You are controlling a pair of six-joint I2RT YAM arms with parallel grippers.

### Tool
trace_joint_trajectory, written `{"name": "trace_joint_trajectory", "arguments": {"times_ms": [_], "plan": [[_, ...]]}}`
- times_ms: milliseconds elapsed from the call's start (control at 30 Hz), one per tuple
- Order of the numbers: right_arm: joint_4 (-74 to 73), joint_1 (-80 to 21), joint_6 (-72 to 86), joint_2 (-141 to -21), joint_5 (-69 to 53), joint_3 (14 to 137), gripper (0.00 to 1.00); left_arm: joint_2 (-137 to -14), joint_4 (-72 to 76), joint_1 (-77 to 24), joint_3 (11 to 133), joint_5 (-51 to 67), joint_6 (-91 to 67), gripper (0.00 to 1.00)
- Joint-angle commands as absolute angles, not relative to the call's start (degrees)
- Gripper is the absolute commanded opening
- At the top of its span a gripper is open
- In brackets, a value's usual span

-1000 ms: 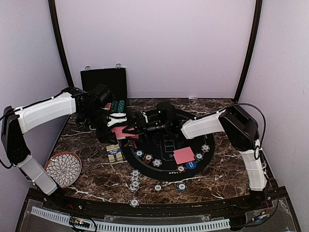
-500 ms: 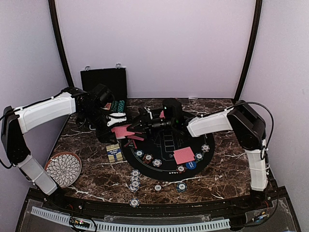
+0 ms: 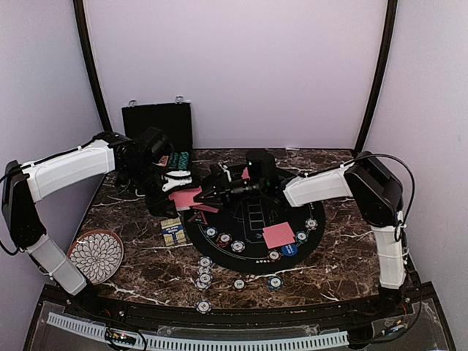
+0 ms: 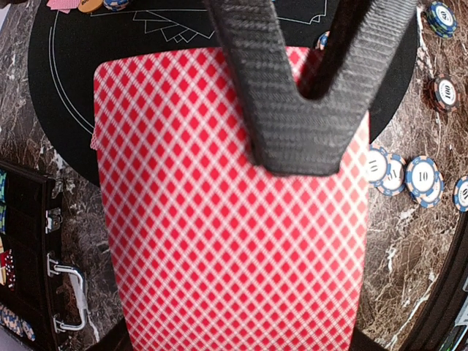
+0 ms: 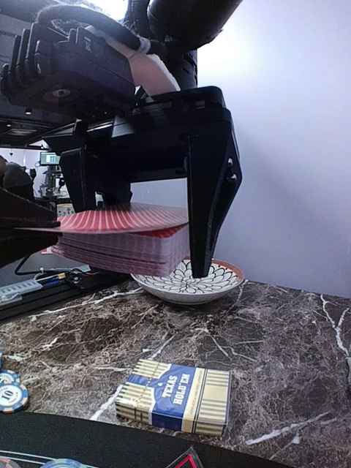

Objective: Distribute texas hold em gaming equipment

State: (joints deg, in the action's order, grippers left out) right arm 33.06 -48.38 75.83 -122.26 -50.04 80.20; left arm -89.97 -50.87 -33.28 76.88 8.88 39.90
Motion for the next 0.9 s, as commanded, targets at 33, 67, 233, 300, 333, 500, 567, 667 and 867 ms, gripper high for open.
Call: {"name": "trace_joint_trajectory", "arguments": {"times_ms": [33, 67, 233, 300, 333, 500, 567, 667, 867], "plan": [[30.21, -46.85, 72.16, -118.08, -51.32, 79.53, 0.00, -87.05, -50.87, -33.22, 76.33, 8.45, 40.70, 0.00], [29.46, -46.58, 71.61, -117.57, -51.45, 79.16, 0.00, -87.02, -50.83, -33.27, 76.31, 8.37, 40.70, 0.00], [20.52, -43.95, 65.77, -113.95, -51.54, 77.50, 0.00, -87.01, -50.89, -33.20, 75.83, 7.51, 40.95, 0.00], [14.57, -42.47, 61.27, -112.11, -51.01, 77.04, 0.00, -86.89, -50.93, -33.20, 75.70, 7.46, 41.03, 0.00], [10.77, -41.66, 58.65, -111.28, -50.29, 77.11, 0.00, -86.86, -50.87, -33.22, 75.62, 7.47, 41.04, 0.00], [-10.59, -37.40, 44.06, -107.05, -43.98, 79.03, 0.00, -86.76, -50.82, -33.21, 75.42, 7.22, 40.96, 0.00], [-19.89, -35.95, 37.72, -106.36, -37.57, 81.36, 0.00, -86.83, -50.80, -33.22, 75.41, 7.22, 41.02, 0.00], [-32.57, -35.25, 29.93, -106.29, -24.64, 86.08, 0.00, -86.84, -50.81, -33.27, 75.54, 7.21, 40.96, 0.00], [-48.27, -35.41, 23.26, -107.89, -1.07, 94.56, 0.00, -87.05, -51.14, -33.22, 76.02, 7.08, 40.87, 0.00]]}}
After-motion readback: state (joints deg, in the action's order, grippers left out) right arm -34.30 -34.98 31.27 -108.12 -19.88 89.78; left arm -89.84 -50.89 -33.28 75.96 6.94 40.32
